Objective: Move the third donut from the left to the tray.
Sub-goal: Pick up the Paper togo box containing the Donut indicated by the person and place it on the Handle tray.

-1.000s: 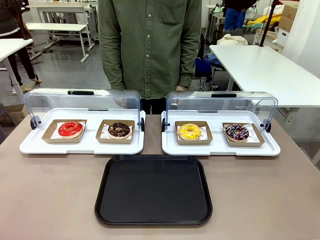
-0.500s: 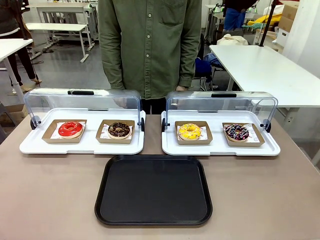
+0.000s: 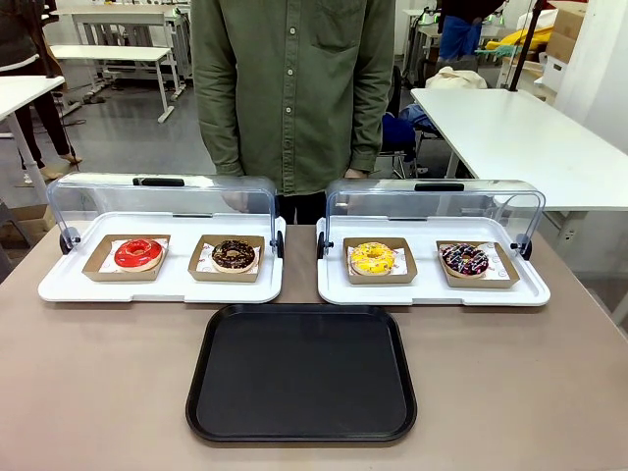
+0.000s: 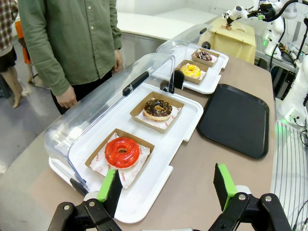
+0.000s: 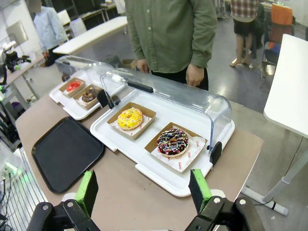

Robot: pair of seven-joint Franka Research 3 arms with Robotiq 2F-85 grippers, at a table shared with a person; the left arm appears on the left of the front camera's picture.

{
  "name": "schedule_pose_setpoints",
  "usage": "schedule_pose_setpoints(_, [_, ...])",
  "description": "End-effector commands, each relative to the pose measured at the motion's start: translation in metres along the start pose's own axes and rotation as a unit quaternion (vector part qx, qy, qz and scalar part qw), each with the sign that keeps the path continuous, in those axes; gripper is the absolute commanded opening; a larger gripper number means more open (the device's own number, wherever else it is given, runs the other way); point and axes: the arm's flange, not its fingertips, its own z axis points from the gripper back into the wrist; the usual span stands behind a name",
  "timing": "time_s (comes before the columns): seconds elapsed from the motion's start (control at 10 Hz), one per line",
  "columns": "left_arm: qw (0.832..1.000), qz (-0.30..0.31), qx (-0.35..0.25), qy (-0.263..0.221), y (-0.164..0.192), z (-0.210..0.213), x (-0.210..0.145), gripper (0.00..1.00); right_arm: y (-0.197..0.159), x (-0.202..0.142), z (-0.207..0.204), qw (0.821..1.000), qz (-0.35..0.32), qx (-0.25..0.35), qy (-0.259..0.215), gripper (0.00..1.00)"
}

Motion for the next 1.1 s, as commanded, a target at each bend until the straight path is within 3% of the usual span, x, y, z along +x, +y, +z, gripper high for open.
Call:
schedule_pose_setpoints(0.0, [1.000,-0.003,-0.005,-0.002,-0.0008,0.0002,-0.0004,1.00,-0.0021,0.0028,-0.0013,1.000,0.011,0.001,-0.015,1.00])
schedule_pose_setpoints(1.0, [1.000,-0.003,-0.005,-0.002,-0.0008,0.0002,-0.0004,1.00,-0.0021,0.0028,-0.0013,1.000,0.011,0.001,-0.015,1.00])
